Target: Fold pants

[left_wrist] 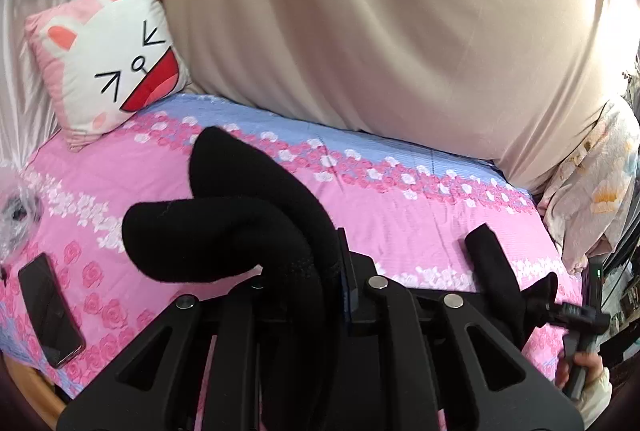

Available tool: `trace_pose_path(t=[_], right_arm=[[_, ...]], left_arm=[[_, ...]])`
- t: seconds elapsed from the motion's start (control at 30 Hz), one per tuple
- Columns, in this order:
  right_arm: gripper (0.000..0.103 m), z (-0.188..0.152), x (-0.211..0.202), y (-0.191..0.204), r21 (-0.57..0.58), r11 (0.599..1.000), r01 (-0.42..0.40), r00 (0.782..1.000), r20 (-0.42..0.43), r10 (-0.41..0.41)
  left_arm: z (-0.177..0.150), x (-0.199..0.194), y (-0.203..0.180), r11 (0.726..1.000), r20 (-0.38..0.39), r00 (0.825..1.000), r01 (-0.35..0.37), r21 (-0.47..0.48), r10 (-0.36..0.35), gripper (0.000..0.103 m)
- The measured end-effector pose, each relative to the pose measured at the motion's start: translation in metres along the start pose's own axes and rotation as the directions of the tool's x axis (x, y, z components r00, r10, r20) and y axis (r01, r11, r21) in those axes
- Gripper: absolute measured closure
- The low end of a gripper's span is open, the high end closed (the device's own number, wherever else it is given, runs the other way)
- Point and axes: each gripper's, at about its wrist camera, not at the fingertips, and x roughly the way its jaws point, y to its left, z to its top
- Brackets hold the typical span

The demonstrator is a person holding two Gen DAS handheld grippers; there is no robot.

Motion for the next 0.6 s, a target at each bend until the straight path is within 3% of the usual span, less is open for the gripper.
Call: trace_pose_path(t=[0.07,0.2,0.27,0.3,0.37,0.4,0.5,0.6], right_arm=[[0.012,0.018,-0.010,0.017,-0.057,0.997,0.049,0.994,0.097,-0.043],[0.011,0.027,-0.009,0.009,-0.094,0.980,0.178,0.981,0.092,-0.170],[0.012,0.018,-0.009,-0.010,-0.076,0.964,0.254,0.965,0.092,-0.247],[0.012,0.013,-0.011,-0.023,-0.055,0.959,0.277,0.958,0.096,-0.271],[0.011,0.003,-0.018,-0.044,0.006,0.963,0.268,0.960,0.079,-0.268],[0.011,-0.002,-0.024,-0.049,0.032,0.968,0.249,0.964,0.084,-0.251],[0.011,-0.008,-0.025,-0.029,-0.027,0.977,0.214,0.973,0.100,-0.210],[0.011,-0.008,-0.003,-0.007,-0.080,0.987,0.142,0.990,0.001,-0.143]], left_arm=[[0.003,0.004,0.002,0.999,-0.015,1.000,-0.013,-0.029,0.013,0.087],[-0.008,0.005,0.050,0.978,-0.077,0.984,-0.172,-0.121,0.163,0.087],[-0.019,0.005,0.079,0.944,-0.127,0.954,-0.289,-0.157,0.271,0.087],[-0.025,0.004,0.095,0.919,-0.159,0.930,-0.357,-0.168,0.333,0.087],[-0.032,-0.003,0.113,0.877,-0.202,0.888,-0.447,-0.178,0.412,0.088],[-0.032,-0.010,0.115,0.866,-0.203,0.877,-0.469,-0.170,0.435,0.088],[-0.021,-0.030,0.097,0.865,-0.154,0.872,-0.484,-0.135,0.464,0.087],[0.003,-0.046,0.085,0.880,-0.084,0.892,-0.452,-0.146,0.444,0.085]])
